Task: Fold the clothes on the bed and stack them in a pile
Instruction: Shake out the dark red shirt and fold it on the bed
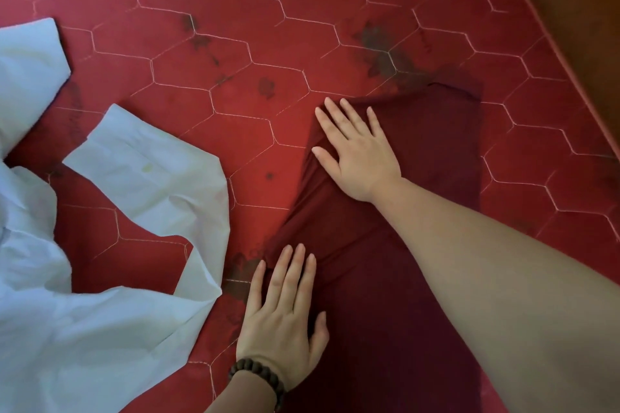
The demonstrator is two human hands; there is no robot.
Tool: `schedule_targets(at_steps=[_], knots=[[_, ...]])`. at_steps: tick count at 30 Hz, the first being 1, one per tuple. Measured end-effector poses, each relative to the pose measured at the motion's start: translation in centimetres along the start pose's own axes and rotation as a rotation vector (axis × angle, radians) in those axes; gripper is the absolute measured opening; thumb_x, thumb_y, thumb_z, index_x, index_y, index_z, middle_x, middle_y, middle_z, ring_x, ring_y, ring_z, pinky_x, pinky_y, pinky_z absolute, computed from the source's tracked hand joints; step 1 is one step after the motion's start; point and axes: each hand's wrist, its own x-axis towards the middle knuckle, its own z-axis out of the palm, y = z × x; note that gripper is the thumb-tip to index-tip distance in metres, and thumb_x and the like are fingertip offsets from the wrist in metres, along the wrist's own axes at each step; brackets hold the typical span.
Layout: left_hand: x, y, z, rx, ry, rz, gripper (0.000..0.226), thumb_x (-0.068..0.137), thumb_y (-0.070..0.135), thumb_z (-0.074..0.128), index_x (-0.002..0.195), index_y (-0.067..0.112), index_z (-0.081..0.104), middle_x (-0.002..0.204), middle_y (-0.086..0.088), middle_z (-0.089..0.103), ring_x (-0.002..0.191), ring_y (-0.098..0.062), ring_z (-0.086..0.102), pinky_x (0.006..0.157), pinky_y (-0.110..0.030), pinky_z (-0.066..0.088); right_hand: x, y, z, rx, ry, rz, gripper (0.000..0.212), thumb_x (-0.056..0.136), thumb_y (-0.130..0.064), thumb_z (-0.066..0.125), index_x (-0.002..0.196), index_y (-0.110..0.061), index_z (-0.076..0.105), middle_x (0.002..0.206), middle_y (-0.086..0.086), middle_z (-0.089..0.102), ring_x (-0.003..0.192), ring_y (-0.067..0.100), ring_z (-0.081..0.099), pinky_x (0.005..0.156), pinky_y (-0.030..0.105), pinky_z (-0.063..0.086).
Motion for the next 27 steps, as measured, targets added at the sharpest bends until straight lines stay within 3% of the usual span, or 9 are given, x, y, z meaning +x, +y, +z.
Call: schedule_targets(at_steps=[4,6,9,12,16,21,27], knots=[[0.2,0.0,0.0,0.021,0.014,0.004,0.078,0.08,0.044,0.046,0.147,0.006,0.032,0.156,-0.012,0.03,0.146,-0.026,0.023,0.112,-0.054,0.023,1.2,0.7,-0.6,0.008,-0.008,0.129,0.066,0.099,-0.055,0.016,0.155,-0.024,0.003,0.164,0.001,-0.002,0.15,0.015,-0.006,0.121,0.047,-0.004],[0.2,0.0,0.1,0.025,0.014,0.001,0.079,0.078,0.043,0.047,0.146,0.006,0.033,0.155,-0.013,0.031,0.145,-0.026,0.024,0.112,-0.054,0.023,0.6,-1.0,-1.2,0.023,0.095,0.194,0.066,0.1,-0.047,0.026,0.155,-0.015,0.008,0.163,0.006,0.001,0.15,0.019,-0.003,0.121,0.048,-0.002],[0.2,0.0,0.2,0.053,0.013,-0.003,0.076,0.077,0.043,0.047,0.142,0.002,0.042,0.151,-0.016,0.038,0.143,-0.028,0.026,0.112,-0.054,0.022,-3.6,-6.1,-1.0,0.174,0.243,-0.043,0.063,0.097,-0.035,0.038,0.152,-0.006,0.026,0.161,0.01,0.017,0.15,0.022,0.01,0.121,0.048,0.008],[0.1,0.0,0.3,0.092,-0.006,-0.003,0.069,0.079,0.042,0.044,0.131,-0.002,0.055,0.14,-0.022,0.049,0.139,-0.032,0.03,0.112,-0.054,0.021,-8.7,-8.4,0.7,0.15,0.08,-0.315,0.057,0.1,-0.035,0.035,0.151,-0.01,0.03,0.16,0.006,0.02,0.149,0.018,0.013,0.12,0.047,0.012],[0.2,0.2,0.0,0.063,0.001,-0.001,0.075,0.08,0.043,0.045,0.144,0.005,0.037,0.154,-0.014,0.032,0.145,-0.027,0.024,0.115,-0.053,0.02,-7.0,-2.8,0.8,0.038,-0.04,-0.321,0.066,0.097,-0.053,0.032,0.154,-0.022,0.02,0.162,-0.001,0.013,0.15,0.013,0.007,0.12,0.05,0.003],[0.2,0.3,-0.4,0.076,-0.013,0.006,0.076,0.081,0.043,0.044,0.147,0.006,0.032,0.156,-0.012,0.028,0.146,-0.027,0.022,0.114,-0.055,0.021,-2.6,5.6,-0.2,-0.048,-0.023,0.014,0.068,0.093,-0.063,0.012,0.155,-0.032,0.01,0.163,-0.004,0.006,0.15,0.013,0.002,0.119,0.053,0.0],[0.2,0.2,-0.1,0.104,0.007,0.006,0.076,0.083,0.043,0.042,0.148,0.006,0.03,0.157,-0.012,0.026,0.147,-0.027,0.02,0.115,-0.055,0.02,-3.4,9.7,-1.1,-0.027,0.064,0.456,0.066,0.1,-0.051,0.022,0.155,-0.016,0.014,0.163,0.006,0.005,0.15,0.02,-0.003,0.119,0.054,-0.003]])
